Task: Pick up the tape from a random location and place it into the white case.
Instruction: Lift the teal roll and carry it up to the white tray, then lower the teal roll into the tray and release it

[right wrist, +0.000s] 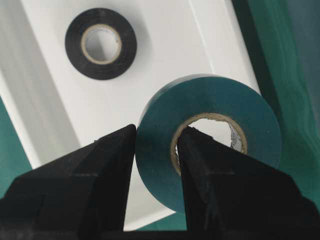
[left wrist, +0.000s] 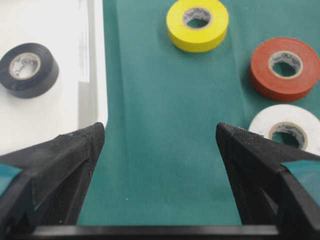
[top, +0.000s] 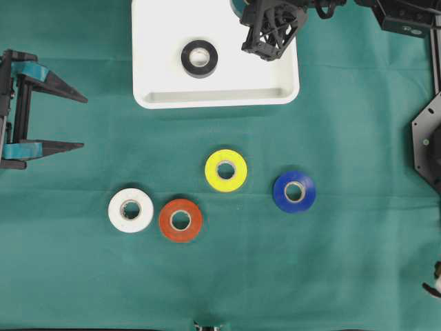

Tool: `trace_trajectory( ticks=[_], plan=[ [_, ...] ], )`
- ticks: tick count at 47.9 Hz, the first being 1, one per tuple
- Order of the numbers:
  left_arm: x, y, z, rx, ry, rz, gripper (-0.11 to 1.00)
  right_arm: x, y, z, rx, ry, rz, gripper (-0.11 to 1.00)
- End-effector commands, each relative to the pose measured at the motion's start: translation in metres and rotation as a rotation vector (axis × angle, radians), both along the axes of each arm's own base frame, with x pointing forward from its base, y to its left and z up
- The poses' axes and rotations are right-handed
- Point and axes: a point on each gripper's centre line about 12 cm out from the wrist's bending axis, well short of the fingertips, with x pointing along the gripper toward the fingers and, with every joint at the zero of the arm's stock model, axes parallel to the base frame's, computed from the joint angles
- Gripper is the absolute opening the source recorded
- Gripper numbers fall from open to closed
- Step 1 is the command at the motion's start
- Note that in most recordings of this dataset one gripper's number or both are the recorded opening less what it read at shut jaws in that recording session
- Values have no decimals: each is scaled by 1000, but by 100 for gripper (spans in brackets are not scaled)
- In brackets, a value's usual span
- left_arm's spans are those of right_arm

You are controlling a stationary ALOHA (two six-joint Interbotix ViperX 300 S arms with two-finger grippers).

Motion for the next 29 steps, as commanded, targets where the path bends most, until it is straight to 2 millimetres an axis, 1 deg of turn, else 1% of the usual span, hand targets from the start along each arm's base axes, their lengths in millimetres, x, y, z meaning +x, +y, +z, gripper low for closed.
trace_trajectory(
  ticks=[1, 3, 7, 13, 19, 21, 22, 29],
  plan=[
    [3, 0, 5, -1, -15, -1, 98, -3, 0, 16, -15, -44, -3, 29],
    [2, 0, 5, -1, -14, -1, 98, -3, 0, 15, -15, -44, -2, 29],
    [3, 0, 5, -1, -15, -1, 98, -4, 1, 7, -13, -39, 1, 29],
    [3, 0, 5, -1, -17, -1, 98, -3, 0, -12, -13, -51, 6, 29],
    [3, 0, 5, -1, -17, -1, 98, 3, -5, -41, -11, -69, 10, 29],
    [3, 0, 5, -1, -18, -1, 98, 4, -9, -52, -9, -65, 4, 29],
    [3, 0, 5, -1, -18, -1, 98, 4, -11, -60, -5, -59, 1, 29],
    [3, 0, 5, -1, -17, -1, 98, 6, -28, -92, 7, -37, -29, 29]
  ],
)
